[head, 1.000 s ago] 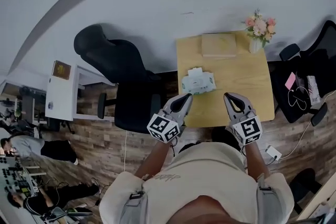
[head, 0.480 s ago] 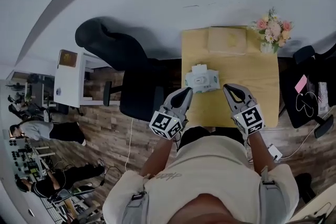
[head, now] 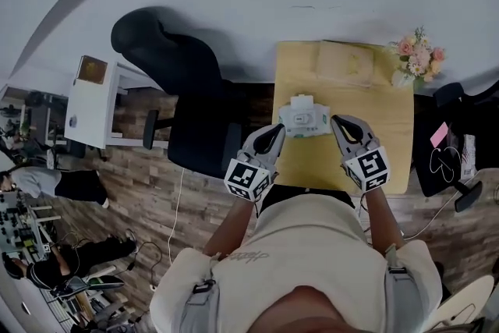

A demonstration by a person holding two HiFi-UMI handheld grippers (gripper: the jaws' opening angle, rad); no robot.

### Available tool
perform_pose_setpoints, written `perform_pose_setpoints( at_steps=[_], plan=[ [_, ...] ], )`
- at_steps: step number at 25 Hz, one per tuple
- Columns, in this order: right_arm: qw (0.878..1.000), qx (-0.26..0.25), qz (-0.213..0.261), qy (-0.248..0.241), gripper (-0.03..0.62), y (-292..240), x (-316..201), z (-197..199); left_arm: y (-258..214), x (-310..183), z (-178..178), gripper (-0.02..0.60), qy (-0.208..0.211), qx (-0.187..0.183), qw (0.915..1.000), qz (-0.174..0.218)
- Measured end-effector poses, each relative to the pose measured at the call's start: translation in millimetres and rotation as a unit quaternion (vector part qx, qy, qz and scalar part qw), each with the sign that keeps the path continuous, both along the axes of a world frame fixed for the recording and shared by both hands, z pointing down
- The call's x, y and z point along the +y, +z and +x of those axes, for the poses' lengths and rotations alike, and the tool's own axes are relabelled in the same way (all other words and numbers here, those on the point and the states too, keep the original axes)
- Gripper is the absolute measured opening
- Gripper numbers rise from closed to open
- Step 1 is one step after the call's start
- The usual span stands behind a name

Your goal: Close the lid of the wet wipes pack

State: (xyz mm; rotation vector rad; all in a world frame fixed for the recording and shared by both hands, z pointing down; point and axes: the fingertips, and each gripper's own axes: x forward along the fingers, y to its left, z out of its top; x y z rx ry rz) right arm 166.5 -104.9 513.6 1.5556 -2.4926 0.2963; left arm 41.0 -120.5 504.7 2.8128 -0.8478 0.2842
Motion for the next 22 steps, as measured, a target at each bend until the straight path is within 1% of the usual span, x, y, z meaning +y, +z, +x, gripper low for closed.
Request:
perform_pose_setpoints(
  at_steps=[3,7,12,16,20,22],
  plan=[
    [1.000,0.005,0.000,0.005,0.003,-10.8,-2.7,-12.5,0.5,-10.8,-11.2,0.017,0.006,0.005,1.0000,0.001],
    [1.000,0.021,-0.022,0.002,0.003,1.8,-11.5,-19.2,7.2,-28.1,-14.4,0.017,0.017,0.014,0.9997,-0.002],
    [0.998,0.048,-0.041,0.008,0.003,22.7,-28.5,-24.9,28.7,-43.6,-21.4,0.017,0.030,0.002,0.9994,-0.017],
    [0.998,0.043,-0.046,0.018,0.003,34.3,-47.3,-23.9,45.0,-52.2,-23.7,0.017,0.040,-0.004,0.9986,-0.033],
    [0.997,0.041,-0.054,0.024,0.003,51.3,-63.2,-14.6,55.9,-55.1,-15.2,0.017,0.046,-0.012,0.9980,-0.041],
    [0.997,0.034,-0.060,0.022,0.005,60.9,-70.1,-10.2,61.9,-56.7,-11.1,0.017,0.042,-0.014,0.9980,-0.045]
  ],
)
